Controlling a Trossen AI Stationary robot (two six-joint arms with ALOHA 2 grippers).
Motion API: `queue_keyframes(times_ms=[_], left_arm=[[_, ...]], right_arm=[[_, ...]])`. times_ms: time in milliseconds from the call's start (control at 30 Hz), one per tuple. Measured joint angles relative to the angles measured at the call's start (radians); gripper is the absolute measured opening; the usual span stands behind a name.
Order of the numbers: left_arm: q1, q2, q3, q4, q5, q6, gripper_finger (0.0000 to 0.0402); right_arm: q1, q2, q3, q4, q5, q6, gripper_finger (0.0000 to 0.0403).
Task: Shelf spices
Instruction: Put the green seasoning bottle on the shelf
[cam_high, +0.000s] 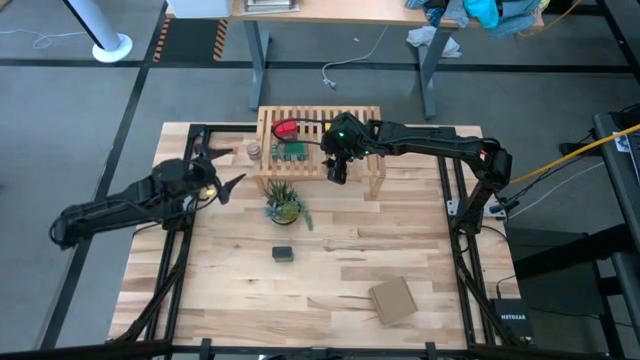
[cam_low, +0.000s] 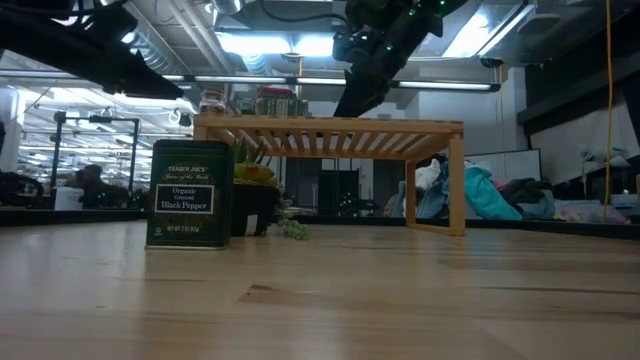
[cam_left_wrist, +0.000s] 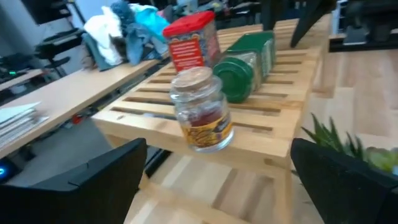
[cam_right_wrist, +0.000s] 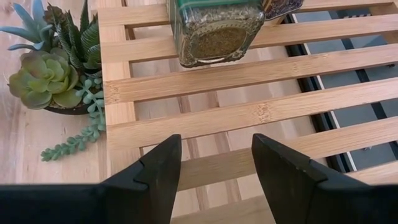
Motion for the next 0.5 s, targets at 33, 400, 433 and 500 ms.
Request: queue_keyframes(times_ms=[33, 400, 433, 500], left_arm=[[0.013, 0.008, 0.000, 0.003, 0.027, 0.000, 0.0392], [0.144, 0.141, -0.010, 0.111, 0.223, 0.002, 0.0392], [0.153, 0.157, -0.010, 0.122, 0.246, 0.004, 0.0392], [0.166, 0.184, -0.010, 0.129, 0.262, 0.003, 0.0392]], right_arm=[[0.000, 0.000, 0.000, 0.002, 0.000, 0.000, 0.0202], [0.000, 0.000, 0.000, 0.006, -0.011, 0.000, 0.0202], [0.000, 0.000, 0.000, 0.006, -0.011, -0.001, 0.0202], [0.000, -0.001, 0.000, 0.006, -0.011, -0.001, 0.0202]])
